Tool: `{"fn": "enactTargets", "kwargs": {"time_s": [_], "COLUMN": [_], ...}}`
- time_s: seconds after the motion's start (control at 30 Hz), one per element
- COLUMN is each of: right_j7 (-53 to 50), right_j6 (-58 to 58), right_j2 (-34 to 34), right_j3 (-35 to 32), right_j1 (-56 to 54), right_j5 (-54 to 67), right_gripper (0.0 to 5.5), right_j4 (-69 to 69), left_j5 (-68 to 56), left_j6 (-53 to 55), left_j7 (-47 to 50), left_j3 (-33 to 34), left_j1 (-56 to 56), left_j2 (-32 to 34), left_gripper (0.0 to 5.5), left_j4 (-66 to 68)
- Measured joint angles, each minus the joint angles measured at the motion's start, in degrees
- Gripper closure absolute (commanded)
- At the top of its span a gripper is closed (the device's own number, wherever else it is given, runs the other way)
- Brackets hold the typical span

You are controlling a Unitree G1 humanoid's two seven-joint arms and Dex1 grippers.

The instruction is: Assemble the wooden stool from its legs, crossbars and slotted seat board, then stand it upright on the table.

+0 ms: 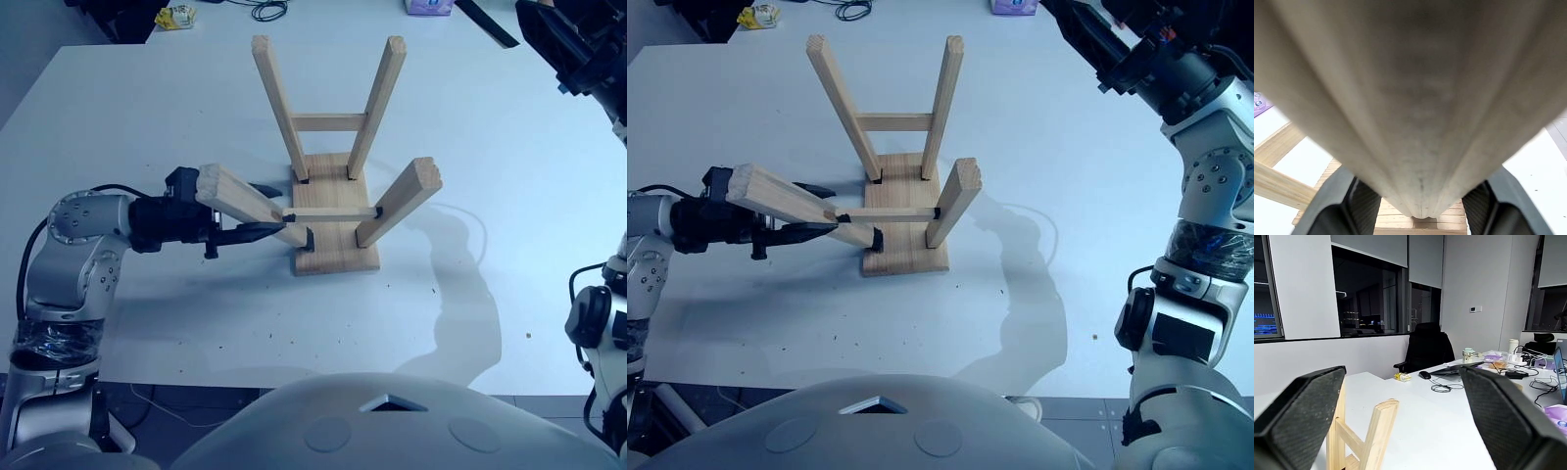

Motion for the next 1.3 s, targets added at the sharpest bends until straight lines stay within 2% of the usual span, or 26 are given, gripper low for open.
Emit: {"fn": "enactTargets", "kwargs": {"time_s": [0.53,0.77,0.97,1.3], "right_j7": [-2.8,-5.22,-8.69,-11.21], "right_j6": [0.01,0.44,2.47,2.39], "right_j2": [1.46,2.36,3.68,4.17], "right_j3": [-1.64,-2.56,-2.99,-3.29], "right_j1": [4.08,6.84,13.54,17.3], "right_j5": [0.43,2.38,3.97,4.68], "right_gripper": [1.22,1.22,1.22,1.22], "right_j4": [-3.64,-8.92,-15.66,-17.39], "left_j5": [-1.2,1.12,2.29,-4.95], "left_j6": [-0.98,-4.19,-4.15,7.63], "left_j7": [4.41,4.71,6.51,5.63], "left_j3": [0.76,-0.93,-1.29,1.95], "left_j1": [7.29,6.37,4.93,1.37], "left_j2": [-0.56,0.33,1.72,3.47], "left_gripper": [3.44,3.45,3.45,3.45], "left_j4": [-4.29,-4.17,-4.1,0.66]}}
